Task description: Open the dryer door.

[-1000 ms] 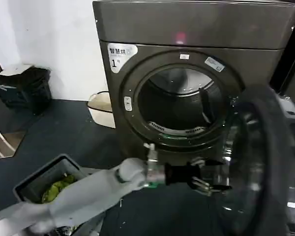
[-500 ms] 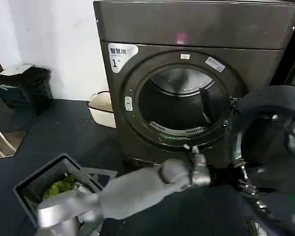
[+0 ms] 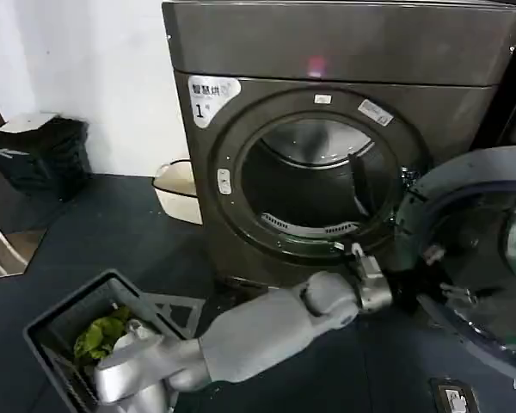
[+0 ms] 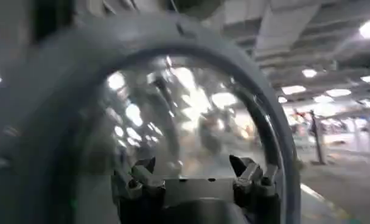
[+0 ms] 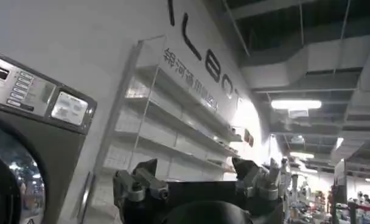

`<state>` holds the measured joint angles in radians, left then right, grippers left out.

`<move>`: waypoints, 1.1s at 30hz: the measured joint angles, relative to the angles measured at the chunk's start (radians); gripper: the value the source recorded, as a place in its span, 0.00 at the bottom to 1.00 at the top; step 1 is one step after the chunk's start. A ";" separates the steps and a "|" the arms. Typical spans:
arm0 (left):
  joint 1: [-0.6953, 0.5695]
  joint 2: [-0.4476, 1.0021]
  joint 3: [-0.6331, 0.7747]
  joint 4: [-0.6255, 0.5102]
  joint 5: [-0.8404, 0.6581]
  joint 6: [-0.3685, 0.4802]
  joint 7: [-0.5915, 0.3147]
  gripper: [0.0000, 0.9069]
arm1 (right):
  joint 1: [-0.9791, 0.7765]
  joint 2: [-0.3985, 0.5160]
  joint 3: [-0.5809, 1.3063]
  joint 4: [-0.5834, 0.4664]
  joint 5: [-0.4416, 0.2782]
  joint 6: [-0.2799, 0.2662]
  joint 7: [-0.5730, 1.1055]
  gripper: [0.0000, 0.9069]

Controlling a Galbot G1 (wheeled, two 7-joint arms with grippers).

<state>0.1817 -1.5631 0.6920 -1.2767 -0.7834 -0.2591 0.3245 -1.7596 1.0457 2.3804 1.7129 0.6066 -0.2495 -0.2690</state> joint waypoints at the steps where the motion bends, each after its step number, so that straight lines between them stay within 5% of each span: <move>1: -0.002 0.013 -0.001 -0.012 0.002 -0.021 -0.015 1.00 | 0.000 -0.003 0.004 -0.001 0.000 0.000 -0.001 1.00; 6: -0.025 0.132 0.008 -0.104 -0.015 -0.050 -0.043 1.00 | 0.000 -0.021 0.032 -0.007 -0.006 -0.001 -0.001 1.00; 18: -0.157 0.671 0.119 -0.375 -0.113 -0.059 0.072 1.00 | 0.046 -0.055 0.035 -0.007 -0.055 0.004 -0.006 1.00; 30: -0.337 1.034 0.316 -0.282 0.155 -0.095 0.321 1.00 | 0.087 -0.089 -0.019 -0.036 -0.087 0.027 -0.006 1.00; 33: -0.395 1.069 0.365 -0.225 0.288 -0.157 0.398 1.00 | 0.090 -0.103 -0.023 -0.047 -0.087 0.028 -0.006 1.00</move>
<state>-0.2137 -0.4941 1.0571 -1.5017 -0.4956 -0.4164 0.7226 -1.6700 0.9430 2.3571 1.6663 0.5196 -0.2216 -0.2750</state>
